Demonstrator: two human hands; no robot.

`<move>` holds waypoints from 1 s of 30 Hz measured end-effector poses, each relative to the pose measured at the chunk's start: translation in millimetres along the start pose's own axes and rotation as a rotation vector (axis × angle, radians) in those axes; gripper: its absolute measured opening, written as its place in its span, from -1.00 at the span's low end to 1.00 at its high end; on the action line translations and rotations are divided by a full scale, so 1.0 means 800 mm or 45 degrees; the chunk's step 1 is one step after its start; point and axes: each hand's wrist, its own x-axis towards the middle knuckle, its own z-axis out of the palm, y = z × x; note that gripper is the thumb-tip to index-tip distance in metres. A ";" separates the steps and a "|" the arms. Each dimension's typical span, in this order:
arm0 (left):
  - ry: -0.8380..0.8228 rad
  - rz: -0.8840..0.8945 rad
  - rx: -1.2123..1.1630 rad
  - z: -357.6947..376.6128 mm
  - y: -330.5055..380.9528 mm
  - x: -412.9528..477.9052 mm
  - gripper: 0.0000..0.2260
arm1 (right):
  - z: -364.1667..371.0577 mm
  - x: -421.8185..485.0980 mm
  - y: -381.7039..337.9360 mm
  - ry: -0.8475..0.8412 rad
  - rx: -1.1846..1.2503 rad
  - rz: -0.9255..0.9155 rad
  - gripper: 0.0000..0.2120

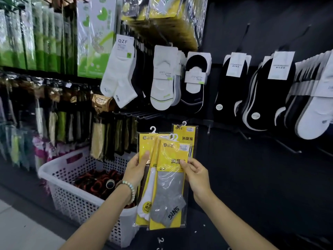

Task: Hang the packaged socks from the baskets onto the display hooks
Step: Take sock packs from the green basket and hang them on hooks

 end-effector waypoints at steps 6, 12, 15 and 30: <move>0.026 0.058 -0.001 -0.008 -0.007 0.005 -0.61 | 0.000 0.004 0.007 -0.049 0.009 0.027 -0.76; 0.271 0.166 -0.097 -0.027 -0.004 0.025 -0.88 | -0.013 0.018 0.009 0.113 0.099 -0.014 -0.85; 0.341 0.178 -0.090 -0.037 0.003 0.034 -0.88 | -0.018 0.034 0.005 0.222 0.071 -0.069 -0.89; 0.327 0.256 -0.053 -0.058 -0.009 0.069 -0.88 | 0.009 0.139 0.022 0.414 -0.070 -0.002 -0.92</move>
